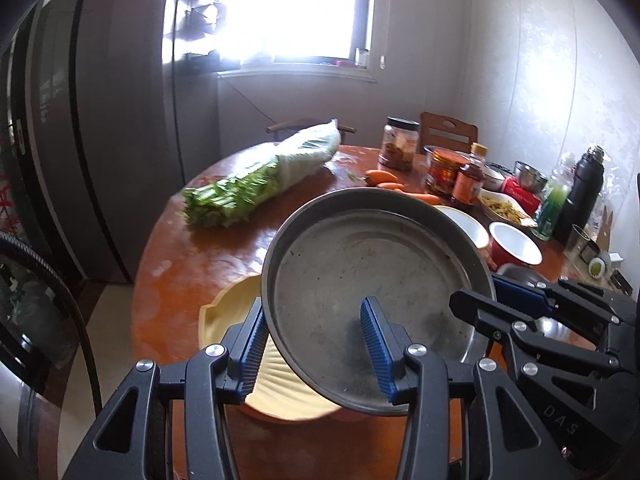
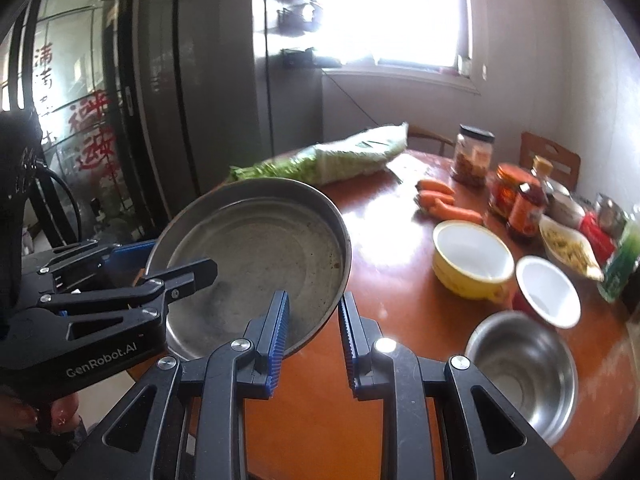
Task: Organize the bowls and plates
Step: 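Lift the shallow steel plate with the left gripper over the shell plate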
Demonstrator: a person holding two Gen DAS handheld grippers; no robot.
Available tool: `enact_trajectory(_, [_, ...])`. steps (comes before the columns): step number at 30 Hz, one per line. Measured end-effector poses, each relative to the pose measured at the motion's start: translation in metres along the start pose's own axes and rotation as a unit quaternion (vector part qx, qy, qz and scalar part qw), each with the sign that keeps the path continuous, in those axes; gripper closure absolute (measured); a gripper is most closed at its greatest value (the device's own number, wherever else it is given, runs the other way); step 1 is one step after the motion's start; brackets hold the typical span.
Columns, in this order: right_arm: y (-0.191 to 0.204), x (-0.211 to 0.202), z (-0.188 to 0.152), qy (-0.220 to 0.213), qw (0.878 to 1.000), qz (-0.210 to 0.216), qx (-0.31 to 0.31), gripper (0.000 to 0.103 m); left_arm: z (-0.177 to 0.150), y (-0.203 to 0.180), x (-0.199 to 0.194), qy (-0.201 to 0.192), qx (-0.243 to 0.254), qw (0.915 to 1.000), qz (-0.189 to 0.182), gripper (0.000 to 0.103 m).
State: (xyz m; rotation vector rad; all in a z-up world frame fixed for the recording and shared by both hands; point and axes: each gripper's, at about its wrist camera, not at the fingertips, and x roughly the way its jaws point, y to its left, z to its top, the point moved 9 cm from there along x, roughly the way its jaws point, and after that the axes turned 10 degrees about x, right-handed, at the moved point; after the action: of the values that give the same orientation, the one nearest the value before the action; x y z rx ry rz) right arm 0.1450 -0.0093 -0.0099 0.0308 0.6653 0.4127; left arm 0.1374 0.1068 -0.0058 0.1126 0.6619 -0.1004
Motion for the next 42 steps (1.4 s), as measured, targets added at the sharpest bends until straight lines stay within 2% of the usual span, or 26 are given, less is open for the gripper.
enact_trajectory(7, [0.03,0.02,0.013,0.008,1.0,0.018,-0.02,0.077,0.003,0.031,-0.004,-0.005,-0.014,0.9996,0.025,0.056])
enact_trajectory(14, [0.042,0.042,0.016,0.019,0.999,0.024,-0.021,0.077,-0.005,0.048,0.007,0.007,-0.021,0.9994,0.026,0.056])
enact_trajectory(26, [0.044,0.067,0.006,0.039,0.999,0.022,-0.018,0.077,-0.021,0.054,0.03,0.028,-0.025,0.999,0.021,0.056])
enact_trajectory(32, [0.042,0.078,-0.002,0.049,0.998,0.025,-0.015,0.077,-0.026,0.056,0.039,0.037,-0.015,0.9986,0.034,0.056])
enact_trajectory(42, [0.037,0.094,-0.017,0.069,0.997,0.027,-0.006,0.077,-0.034,0.054,0.049,0.052,-0.007,0.9981,0.033,0.056])
